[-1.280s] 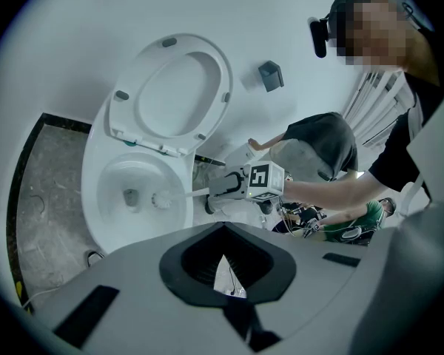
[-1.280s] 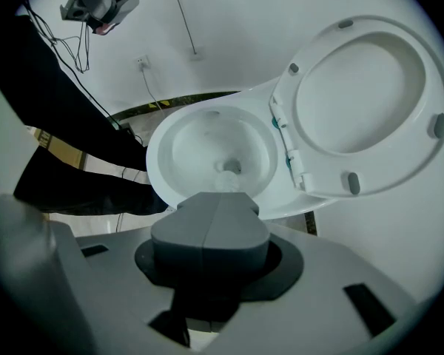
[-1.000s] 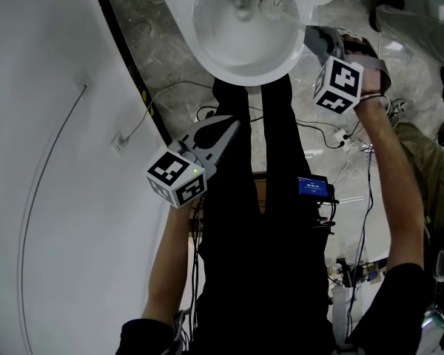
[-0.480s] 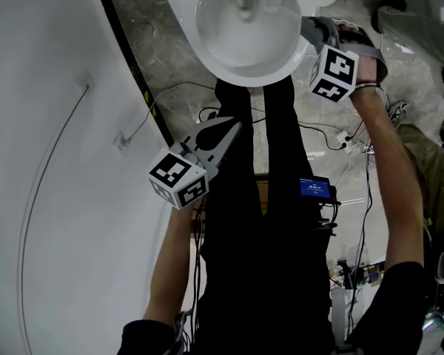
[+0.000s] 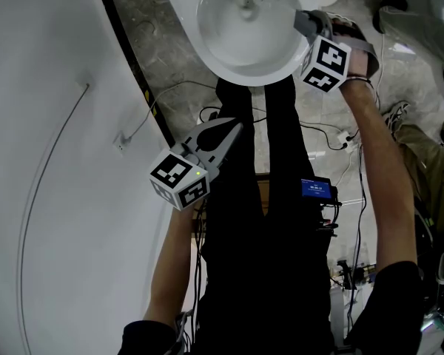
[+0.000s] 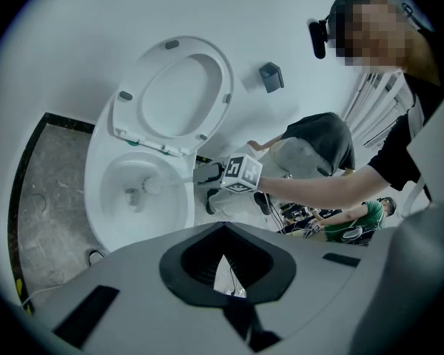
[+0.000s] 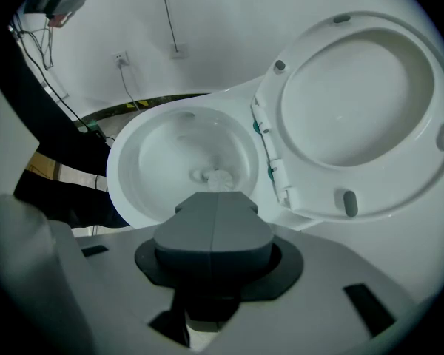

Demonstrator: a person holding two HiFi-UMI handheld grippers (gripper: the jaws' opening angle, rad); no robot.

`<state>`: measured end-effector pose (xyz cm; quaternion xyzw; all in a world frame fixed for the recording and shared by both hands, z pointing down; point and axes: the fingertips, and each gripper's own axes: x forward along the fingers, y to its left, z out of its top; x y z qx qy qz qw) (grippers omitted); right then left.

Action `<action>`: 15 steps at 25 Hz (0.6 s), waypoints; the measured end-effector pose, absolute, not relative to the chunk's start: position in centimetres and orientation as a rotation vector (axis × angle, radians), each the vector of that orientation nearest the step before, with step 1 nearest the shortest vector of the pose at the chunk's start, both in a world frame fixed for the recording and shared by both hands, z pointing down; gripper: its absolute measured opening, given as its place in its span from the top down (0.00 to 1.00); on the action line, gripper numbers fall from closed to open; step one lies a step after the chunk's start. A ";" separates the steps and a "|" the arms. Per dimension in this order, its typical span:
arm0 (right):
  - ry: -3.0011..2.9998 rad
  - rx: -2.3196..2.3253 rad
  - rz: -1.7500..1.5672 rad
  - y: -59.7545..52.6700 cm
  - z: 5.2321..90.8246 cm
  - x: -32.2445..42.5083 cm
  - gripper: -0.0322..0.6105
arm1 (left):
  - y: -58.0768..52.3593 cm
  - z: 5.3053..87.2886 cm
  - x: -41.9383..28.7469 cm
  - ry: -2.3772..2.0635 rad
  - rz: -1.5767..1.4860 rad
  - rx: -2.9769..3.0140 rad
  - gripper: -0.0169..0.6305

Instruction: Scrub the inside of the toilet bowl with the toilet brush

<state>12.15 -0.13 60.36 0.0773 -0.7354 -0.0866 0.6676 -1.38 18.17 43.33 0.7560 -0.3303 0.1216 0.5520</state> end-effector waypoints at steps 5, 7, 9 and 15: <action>-1.670 0.205 -0.151 -0.3 61.3 11.5 0.70 | 18.3 43.3 -1.5 -0.780 0.289 1.786 0.96; -1.669 0.230 -0.148 -0.7 61.5 11.3 0.70 | 18.4 43.3 -1.5 -0.781 0.291 1.787 0.96; -1.673 0.250 -0.136 -1.2 61.8 11.0 0.70 | 18.6 43.3 -1.5 -0.784 0.293 1.787 0.96; -1.683 0.304 -0.052 -1.8 62.6 9.1 0.70 | 19.0 43.3 -1.7 -0.786 0.296 1.785 0.96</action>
